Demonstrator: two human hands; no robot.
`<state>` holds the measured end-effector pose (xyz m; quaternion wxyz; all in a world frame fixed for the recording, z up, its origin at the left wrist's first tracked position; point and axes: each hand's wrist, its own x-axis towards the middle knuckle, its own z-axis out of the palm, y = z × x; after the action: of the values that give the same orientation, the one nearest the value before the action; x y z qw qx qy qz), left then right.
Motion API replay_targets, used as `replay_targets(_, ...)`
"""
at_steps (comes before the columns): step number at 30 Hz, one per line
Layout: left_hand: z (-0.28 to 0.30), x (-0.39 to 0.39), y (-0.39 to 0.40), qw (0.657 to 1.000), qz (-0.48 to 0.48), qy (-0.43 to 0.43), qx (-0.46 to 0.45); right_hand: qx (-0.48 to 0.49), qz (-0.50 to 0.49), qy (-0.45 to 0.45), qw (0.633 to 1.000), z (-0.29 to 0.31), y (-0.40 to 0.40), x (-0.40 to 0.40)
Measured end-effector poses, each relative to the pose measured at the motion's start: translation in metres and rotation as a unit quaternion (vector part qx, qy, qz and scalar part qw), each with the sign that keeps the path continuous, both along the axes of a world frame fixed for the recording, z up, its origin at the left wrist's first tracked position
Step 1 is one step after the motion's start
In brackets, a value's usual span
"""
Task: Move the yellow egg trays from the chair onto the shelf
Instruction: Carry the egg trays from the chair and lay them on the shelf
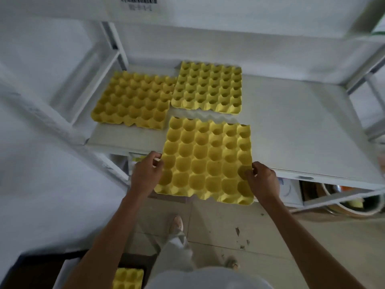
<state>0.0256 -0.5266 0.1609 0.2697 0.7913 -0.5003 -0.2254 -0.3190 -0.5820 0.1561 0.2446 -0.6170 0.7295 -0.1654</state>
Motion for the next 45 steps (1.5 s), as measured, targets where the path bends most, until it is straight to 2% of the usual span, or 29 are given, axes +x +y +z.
replay_targets(5, -0.011, 0.031, -0.041, 0.998, -0.05, 0.024, 0.016, -0.004, -0.084, -0.045, 0.995, -0.009, -0.02, 0.034)
replay_targets(10, -0.014, 0.044, -0.059, 0.994, -0.092, 0.038, 0.049, -0.009, -0.141, -0.05, 0.989, -0.013, -0.039, 0.051)
replay_targets(19, -0.02, 0.047, -0.064, 0.989, -0.089, 0.113, -0.024, -0.014, -0.178, -0.028, 0.983, -0.019, -0.058, 0.061)
replay_targets(24, -0.02, 0.049, -0.064, 0.986, -0.087, 0.143, -0.017, -0.021, -0.163, -0.007, 0.986, -0.016, -0.057, 0.063)
replay_targets(32, -0.018, 0.041, -0.056, 0.991, -0.081, 0.105, 0.0, 0.057, -0.138, 0.01, 0.989, -0.003, -0.057, 0.06)
replay_targets(39, 0.0, 0.029, -0.04, 0.996, -0.017, 0.09, 0.01, 0.082, -0.086, -0.008, 0.993, 0.008, -0.064, 0.06)
replay_targets(42, 0.006, 0.026, -0.019, 0.997, 0.032, 0.061, 0.016, 0.048, -0.04, 0.014, 0.998, 0.012, -0.064, 0.056)
replay_targets(45, 0.016, 0.012, 0.017, 0.996, 0.085, 0.025, 0.008, -0.076, 0.068, 0.084, 0.991, 0.019, -0.058, 0.049)
